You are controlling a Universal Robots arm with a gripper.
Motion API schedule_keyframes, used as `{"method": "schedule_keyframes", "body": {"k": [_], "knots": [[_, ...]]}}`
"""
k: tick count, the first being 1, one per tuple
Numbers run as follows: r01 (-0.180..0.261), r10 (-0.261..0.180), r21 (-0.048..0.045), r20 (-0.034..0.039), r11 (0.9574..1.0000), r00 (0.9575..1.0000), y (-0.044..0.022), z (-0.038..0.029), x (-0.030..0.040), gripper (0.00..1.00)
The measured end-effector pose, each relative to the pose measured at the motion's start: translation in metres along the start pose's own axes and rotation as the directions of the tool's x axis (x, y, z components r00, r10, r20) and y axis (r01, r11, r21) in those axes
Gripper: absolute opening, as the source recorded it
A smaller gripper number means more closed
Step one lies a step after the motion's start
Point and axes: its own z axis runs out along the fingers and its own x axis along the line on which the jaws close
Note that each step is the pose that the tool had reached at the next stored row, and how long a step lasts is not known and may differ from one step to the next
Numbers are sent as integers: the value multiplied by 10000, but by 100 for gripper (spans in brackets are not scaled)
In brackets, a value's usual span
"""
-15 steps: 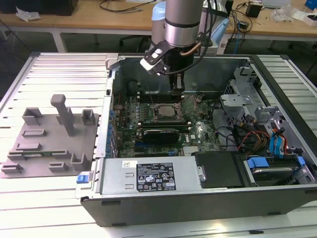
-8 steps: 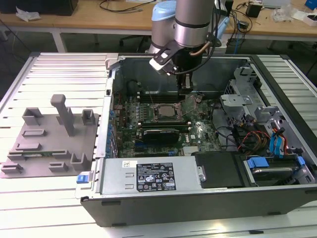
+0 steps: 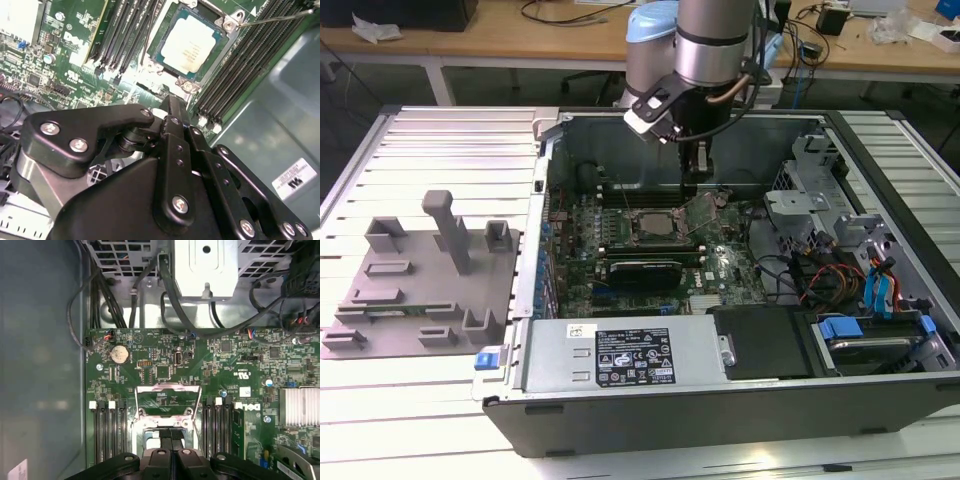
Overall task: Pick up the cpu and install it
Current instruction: 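Close the cpu cover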
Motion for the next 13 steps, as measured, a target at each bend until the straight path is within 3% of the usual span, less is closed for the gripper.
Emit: {"method": "schedule_keyframes", "body": {"k": [4, 9, 12, 13], "knots": [[-1, 1, 0, -1, 10000, 10000, 32, -29, 0, 11], [0, 0, 3, 2, 10000, 10000, 233, -25, 3, 11], [-1, 1, 7, 1, 10000, 10000, 447, -18, 7, 11], [1, -1, 9, 0, 10000, 10000, 490, -17, 8, 11]]}}
